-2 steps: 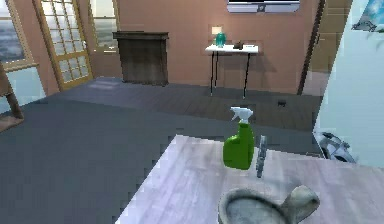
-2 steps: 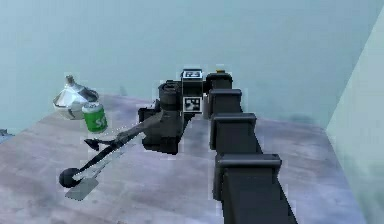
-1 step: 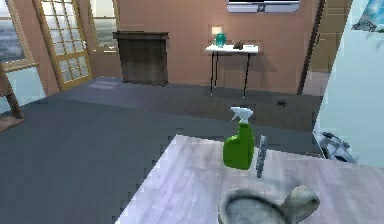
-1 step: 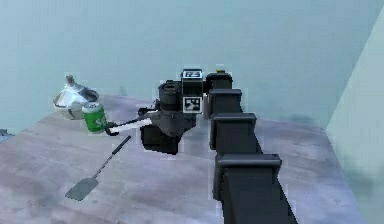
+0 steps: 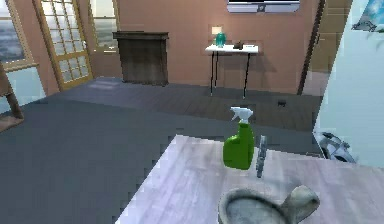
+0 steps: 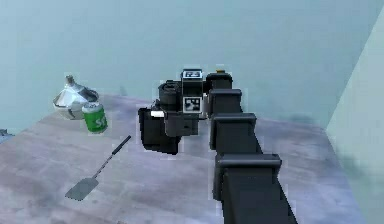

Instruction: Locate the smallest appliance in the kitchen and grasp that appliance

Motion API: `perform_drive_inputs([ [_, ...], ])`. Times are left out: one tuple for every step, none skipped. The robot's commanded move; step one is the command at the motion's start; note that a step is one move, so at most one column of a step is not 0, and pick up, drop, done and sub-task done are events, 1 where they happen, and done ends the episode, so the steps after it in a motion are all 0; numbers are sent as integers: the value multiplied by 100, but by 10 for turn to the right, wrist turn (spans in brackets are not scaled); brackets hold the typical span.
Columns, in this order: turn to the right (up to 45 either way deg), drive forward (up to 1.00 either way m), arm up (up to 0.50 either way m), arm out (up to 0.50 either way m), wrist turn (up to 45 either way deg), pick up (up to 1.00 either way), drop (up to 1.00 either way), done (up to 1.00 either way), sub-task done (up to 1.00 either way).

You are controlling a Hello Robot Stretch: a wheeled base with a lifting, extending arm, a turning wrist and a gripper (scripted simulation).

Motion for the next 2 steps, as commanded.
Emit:
perform_drive_inputs([
  [0,0,0,0,0,100,0,0,0],
  [0,0,0,0,0,0,0,100,0],
])
